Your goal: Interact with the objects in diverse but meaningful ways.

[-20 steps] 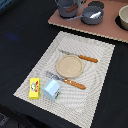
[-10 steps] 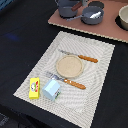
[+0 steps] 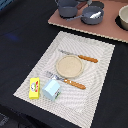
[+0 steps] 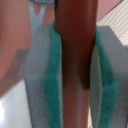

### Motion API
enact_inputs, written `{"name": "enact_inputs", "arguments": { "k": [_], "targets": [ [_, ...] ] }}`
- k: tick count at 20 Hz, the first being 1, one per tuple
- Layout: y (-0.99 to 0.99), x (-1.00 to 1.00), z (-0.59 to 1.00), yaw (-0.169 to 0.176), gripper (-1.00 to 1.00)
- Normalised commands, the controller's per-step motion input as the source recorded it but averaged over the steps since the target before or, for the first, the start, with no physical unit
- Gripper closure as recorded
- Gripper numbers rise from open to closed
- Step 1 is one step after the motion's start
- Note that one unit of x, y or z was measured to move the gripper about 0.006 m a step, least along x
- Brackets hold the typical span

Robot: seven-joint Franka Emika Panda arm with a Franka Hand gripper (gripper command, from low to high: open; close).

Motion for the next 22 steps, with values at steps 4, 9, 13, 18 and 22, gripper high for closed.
{"name": "enact_inputs", "arguments": {
  "k": [4,9,13,18,22],
  "targets": [
    [0.62,0.77,0.25,0.0,1.0],
    [0.62,0.76,0.23,0.0,1.0],
    [0.64,0.71,0.15,0.0,1.0],
    [0.69,0.59,0.01,0.0,1.0],
    [0.61,0.4,-0.09,0.0,1.0]
  ]
}}
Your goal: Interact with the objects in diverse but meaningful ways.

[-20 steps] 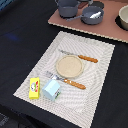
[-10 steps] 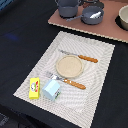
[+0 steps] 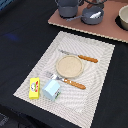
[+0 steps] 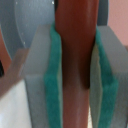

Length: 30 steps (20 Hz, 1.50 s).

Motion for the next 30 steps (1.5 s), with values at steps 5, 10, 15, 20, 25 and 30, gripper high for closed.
{"name": "enact_inputs", "arguments": {
  "k": [5,10,15,20,25,30],
  "targets": [
    [0.46,0.24,-0.14,-0.005,1.0],
    [0.22,0.1,0.17,-0.009,-1.0],
    [0.08,0.1,0.84,-0.039,-1.0],
    [-0.01,0.01,1.0,-0.043,-1.0],
    [-0.49,-0.11,0.99,-0.042,-1.0],
    [-0.89,-0.21,0.35,-0.004,-1.0]
  ]
}}
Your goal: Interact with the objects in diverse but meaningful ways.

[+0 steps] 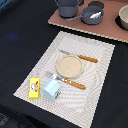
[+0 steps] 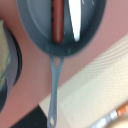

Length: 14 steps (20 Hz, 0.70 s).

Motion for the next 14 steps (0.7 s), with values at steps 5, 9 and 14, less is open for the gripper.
{"name": "enact_inputs", "arguments": {
  "k": [5,9,14],
  "targets": [
    [-0.92,-0.23,0.04,0.0,-1.0],
    [-0.92,-0.21,0.0,0.0,-1.0],
    [-0.92,-0.19,0.0,0.0,-1.0]
  ]
}}
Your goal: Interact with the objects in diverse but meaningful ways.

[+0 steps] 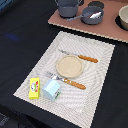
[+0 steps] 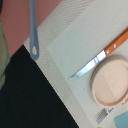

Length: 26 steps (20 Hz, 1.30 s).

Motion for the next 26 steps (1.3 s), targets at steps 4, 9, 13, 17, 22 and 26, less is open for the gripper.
{"name": "enact_inputs", "arguments": {
  "k": [4,9,13,17,22,26],
  "targets": [
    [-0.92,-0.2,0.0,0.0,-1.0],
    [-0.89,-0.25,-0.03,0.0,-1.0],
    [-0.75,-0.39,-0.33,0.0,-1.0],
    [-0.72,-0.4,-0.41,-0.005,-1.0],
    [-0.7,-0.42,-0.43,-0.012,-1.0],
    [-0.7,-0.43,-0.43,-0.017,-1.0]
  ]
}}
